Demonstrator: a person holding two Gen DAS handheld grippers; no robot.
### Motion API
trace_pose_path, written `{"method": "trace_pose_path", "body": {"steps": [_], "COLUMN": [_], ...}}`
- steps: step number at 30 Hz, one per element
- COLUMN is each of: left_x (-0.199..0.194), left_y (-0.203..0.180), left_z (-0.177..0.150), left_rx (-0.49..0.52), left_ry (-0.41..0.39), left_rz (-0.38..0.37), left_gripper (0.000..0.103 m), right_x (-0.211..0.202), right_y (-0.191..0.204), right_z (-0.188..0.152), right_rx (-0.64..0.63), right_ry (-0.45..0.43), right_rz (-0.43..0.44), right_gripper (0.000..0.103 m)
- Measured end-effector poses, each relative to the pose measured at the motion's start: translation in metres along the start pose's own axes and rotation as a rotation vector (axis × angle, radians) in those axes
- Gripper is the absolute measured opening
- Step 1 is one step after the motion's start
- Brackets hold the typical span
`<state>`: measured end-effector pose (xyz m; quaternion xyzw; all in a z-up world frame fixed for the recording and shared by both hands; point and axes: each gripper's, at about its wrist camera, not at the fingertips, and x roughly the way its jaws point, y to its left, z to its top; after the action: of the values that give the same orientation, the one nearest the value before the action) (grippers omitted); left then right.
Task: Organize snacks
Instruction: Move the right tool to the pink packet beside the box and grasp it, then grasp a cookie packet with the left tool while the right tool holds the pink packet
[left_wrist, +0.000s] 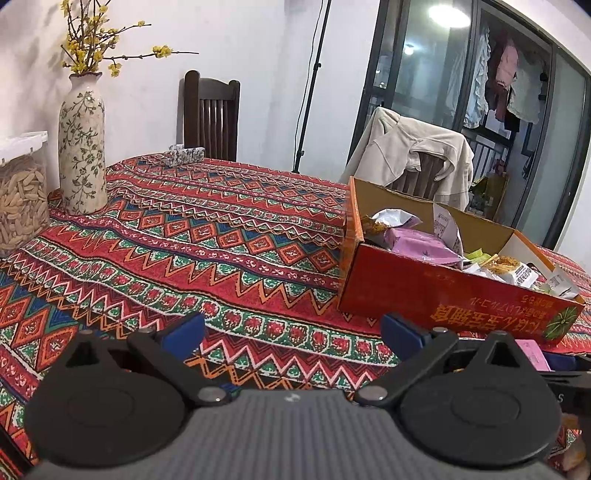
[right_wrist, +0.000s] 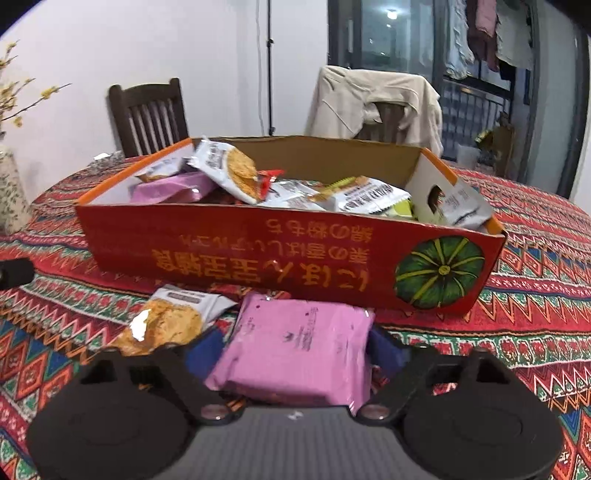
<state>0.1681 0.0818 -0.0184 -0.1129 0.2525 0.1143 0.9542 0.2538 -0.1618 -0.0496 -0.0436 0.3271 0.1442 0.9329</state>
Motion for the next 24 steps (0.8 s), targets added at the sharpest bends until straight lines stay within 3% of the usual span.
{"method": "trace_pose_path", "body": {"steps": [5,14,24], "left_x": [0.003,0.005,0.013], "left_y": [0.0,-0.004,-0.012], "left_z": [-0.001,-0.004,-0.007], "left_rx": [0.005,0.029,0.072], "left_ry": [0.004,0.012,0.038], "left_rz": [0.005,0.006,0.017], "left_gripper": [0.103,0.103,0.103], "right_x": [-0.013,-0.042,-0.05], "right_y": [0.001,-0.051,-0.091], "right_z": [-0.002,-0.015,-0.023], "right_rx": [-0.026,-0.015,0.125], "right_ry": [-0.014,-0.054,-0.137], "right_rz": [0.012,-0.047,-0.08], "right_gripper": [0.065,0.064,0.065]}}
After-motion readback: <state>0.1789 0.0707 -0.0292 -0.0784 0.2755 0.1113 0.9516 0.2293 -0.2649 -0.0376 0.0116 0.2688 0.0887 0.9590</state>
